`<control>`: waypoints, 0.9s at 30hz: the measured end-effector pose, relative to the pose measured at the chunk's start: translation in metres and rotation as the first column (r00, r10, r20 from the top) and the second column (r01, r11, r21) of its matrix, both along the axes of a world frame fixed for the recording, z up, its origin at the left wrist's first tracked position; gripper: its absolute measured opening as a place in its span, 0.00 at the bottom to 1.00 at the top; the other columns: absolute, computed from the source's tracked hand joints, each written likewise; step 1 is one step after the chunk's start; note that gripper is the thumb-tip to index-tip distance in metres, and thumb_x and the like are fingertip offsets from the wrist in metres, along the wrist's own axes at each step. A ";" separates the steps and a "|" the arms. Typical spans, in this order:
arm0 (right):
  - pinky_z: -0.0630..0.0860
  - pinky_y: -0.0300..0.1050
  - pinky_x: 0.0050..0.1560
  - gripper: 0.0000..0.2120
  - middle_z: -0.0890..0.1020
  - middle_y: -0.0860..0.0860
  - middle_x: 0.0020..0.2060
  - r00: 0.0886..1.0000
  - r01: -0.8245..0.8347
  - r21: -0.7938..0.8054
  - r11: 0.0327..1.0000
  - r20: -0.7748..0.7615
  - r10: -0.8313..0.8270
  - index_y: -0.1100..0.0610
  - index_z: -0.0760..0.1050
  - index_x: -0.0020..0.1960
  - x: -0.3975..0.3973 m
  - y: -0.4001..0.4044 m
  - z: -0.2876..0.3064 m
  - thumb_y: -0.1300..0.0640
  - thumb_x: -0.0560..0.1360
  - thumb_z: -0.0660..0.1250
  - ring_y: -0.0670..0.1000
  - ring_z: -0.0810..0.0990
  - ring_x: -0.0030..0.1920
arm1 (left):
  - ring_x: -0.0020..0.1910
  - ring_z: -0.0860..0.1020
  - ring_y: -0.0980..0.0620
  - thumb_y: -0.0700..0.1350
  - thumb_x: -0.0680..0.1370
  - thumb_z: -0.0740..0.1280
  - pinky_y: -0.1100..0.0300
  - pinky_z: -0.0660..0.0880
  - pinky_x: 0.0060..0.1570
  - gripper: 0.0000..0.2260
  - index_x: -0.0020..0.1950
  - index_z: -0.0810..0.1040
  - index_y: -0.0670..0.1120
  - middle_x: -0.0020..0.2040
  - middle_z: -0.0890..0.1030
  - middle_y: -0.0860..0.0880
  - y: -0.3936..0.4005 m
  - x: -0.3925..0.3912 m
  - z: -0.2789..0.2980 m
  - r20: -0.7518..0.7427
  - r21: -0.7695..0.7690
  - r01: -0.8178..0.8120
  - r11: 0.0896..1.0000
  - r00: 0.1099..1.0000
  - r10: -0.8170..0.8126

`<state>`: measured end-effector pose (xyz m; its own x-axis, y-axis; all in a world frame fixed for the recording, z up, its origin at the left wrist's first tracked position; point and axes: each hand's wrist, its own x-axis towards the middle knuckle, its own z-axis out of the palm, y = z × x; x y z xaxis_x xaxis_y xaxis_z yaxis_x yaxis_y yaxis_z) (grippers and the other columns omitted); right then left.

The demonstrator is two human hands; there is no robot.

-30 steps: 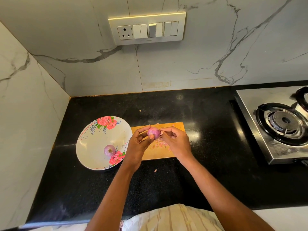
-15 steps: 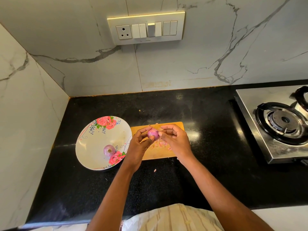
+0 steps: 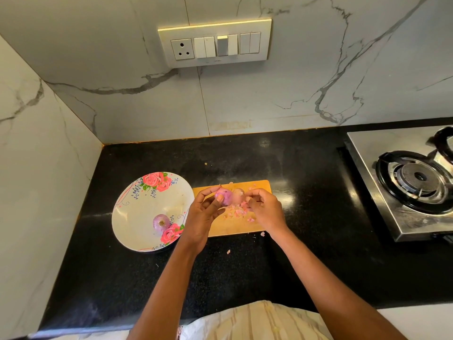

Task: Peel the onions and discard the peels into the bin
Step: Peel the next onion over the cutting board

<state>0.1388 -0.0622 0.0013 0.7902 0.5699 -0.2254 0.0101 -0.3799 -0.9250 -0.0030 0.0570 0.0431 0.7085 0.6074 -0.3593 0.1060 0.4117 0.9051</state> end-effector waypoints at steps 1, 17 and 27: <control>0.80 0.39 0.53 0.06 0.85 0.47 0.53 0.999 -0.035 -0.025 0.999 0.041 0.036 0.47 0.83 0.49 -0.001 0.000 0.000 0.59 0.78 0.72 0.46 0.83 0.52 | 0.61 0.82 0.46 0.48 0.75 0.70 0.53 0.78 0.62 0.20 0.66 0.76 0.46 0.61 0.83 0.43 0.001 0.000 0.000 0.004 -0.007 -0.014 1.000 1.000 0.014; 0.78 0.30 0.53 0.11 0.85 0.46 0.51 0.928 -0.172 0.158 0.972 0.356 0.107 0.58 0.84 0.59 -0.022 0.003 0.031 0.59 0.77 0.73 0.33 0.82 0.52 | 0.56 0.84 0.44 0.48 0.77 0.70 0.49 0.80 0.61 0.17 0.65 0.78 0.46 0.55 0.86 0.44 -0.003 0.005 0.001 -0.012 0.019 -0.046 0.999 0.999 0.047; 0.77 0.27 0.51 0.10 0.86 0.48 0.50 0.902 -0.188 0.120 0.975 0.415 0.123 0.60 0.84 0.58 -0.022 0.000 0.031 0.61 0.77 0.73 0.30 0.80 0.50 | 0.57 0.84 0.43 0.48 0.75 0.71 0.51 0.81 0.59 0.17 0.64 0.79 0.46 0.57 0.85 0.42 -0.005 0.004 -0.001 -0.020 0.014 -0.047 0.999 0.999 0.048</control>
